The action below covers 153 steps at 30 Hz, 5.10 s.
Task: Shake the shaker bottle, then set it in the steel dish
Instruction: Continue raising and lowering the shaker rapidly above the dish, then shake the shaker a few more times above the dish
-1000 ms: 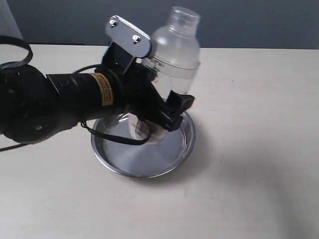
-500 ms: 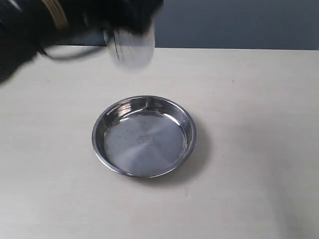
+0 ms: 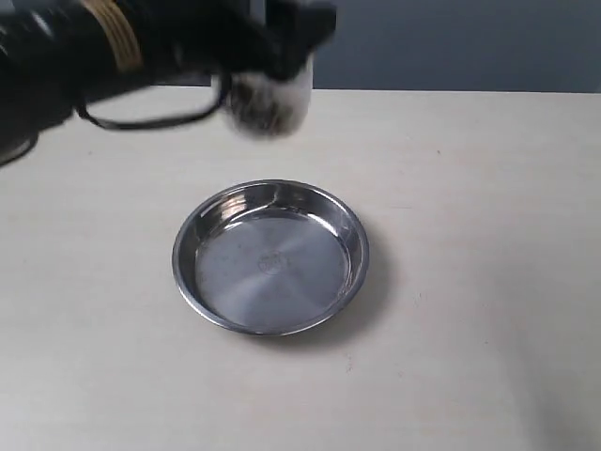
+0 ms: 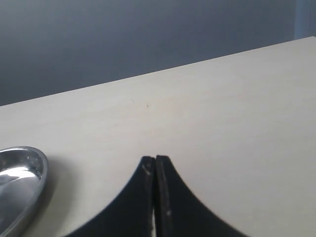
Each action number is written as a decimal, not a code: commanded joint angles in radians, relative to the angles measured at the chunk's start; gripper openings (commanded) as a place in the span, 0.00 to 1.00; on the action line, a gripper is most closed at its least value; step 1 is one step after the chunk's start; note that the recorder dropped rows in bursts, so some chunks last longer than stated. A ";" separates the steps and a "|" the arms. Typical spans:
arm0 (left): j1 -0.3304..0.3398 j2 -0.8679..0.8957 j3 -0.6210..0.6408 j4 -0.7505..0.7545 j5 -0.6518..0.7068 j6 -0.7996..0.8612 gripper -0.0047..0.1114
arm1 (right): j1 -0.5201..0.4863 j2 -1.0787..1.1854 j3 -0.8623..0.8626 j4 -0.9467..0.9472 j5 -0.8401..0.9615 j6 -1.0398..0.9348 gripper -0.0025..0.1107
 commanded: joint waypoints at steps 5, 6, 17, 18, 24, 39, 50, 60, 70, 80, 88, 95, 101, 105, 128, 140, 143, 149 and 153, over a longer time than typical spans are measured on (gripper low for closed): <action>-0.029 0.021 0.029 -0.001 -0.017 0.001 0.04 | -0.005 -0.005 0.001 0.012 -0.008 -0.004 0.01; -0.029 -0.022 -0.011 0.019 -0.004 0.033 0.04 | -0.005 -0.005 0.001 0.014 -0.008 -0.004 0.01; -0.022 -0.015 0.006 -0.035 0.022 0.057 0.04 | -0.005 -0.005 0.001 0.014 -0.008 -0.004 0.01; -0.022 -0.028 -0.013 -0.039 0.037 0.056 0.04 | -0.005 -0.005 0.001 0.014 -0.008 -0.004 0.01; -0.074 0.200 0.169 -0.179 -0.006 -0.028 0.04 | -0.005 -0.005 0.001 0.016 -0.008 -0.004 0.01; -0.052 -0.050 -0.086 0.032 0.080 0.095 0.04 | -0.005 -0.005 0.001 0.016 -0.008 -0.004 0.01; -0.063 0.010 0.024 -0.046 -0.054 0.007 0.04 | -0.005 -0.005 0.001 0.016 -0.008 -0.004 0.01; -0.054 0.063 0.018 0.009 0.053 0.008 0.04 | -0.005 -0.005 0.001 0.018 -0.008 -0.004 0.01; -0.051 0.104 0.066 0.017 0.119 -0.021 0.04 | -0.005 -0.005 0.001 0.018 -0.008 -0.004 0.01; -0.061 0.146 0.150 0.030 0.050 -0.059 0.04 | -0.005 -0.005 0.001 0.018 -0.008 -0.004 0.01; -0.035 -0.060 0.000 0.043 0.080 -0.004 0.04 | -0.005 -0.005 0.001 0.018 -0.008 -0.004 0.01; -0.034 -0.004 0.097 0.041 -0.040 -0.011 0.04 | -0.005 -0.005 0.001 0.018 -0.008 -0.004 0.01; -0.055 0.040 0.142 -0.012 0.026 0.021 0.04 | -0.005 -0.005 0.001 0.018 -0.008 -0.004 0.01; -0.053 0.066 0.149 -0.033 -0.027 0.030 0.04 | -0.005 -0.005 0.001 0.018 -0.008 -0.004 0.01; -0.073 0.001 0.103 -0.048 -0.091 0.061 0.04 | -0.005 -0.005 0.001 0.018 -0.008 -0.004 0.01; -0.086 -0.081 0.063 -0.057 0.000 0.116 0.04 | -0.005 -0.005 0.001 0.020 -0.008 -0.004 0.01; -0.094 0.126 0.232 -0.104 -0.007 0.085 0.04 | -0.005 -0.005 0.001 0.018 -0.008 -0.004 0.01; -0.075 0.023 0.160 -0.104 -0.019 0.090 0.04 | -0.005 -0.005 0.001 0.018 -0.008 -0.004 0.01; -0.075 0.005 0.137 -0.096 -0.147 0.141 0.04 | -0.005 -0.005 0.001 0.018 -0.008 -0.004 0.01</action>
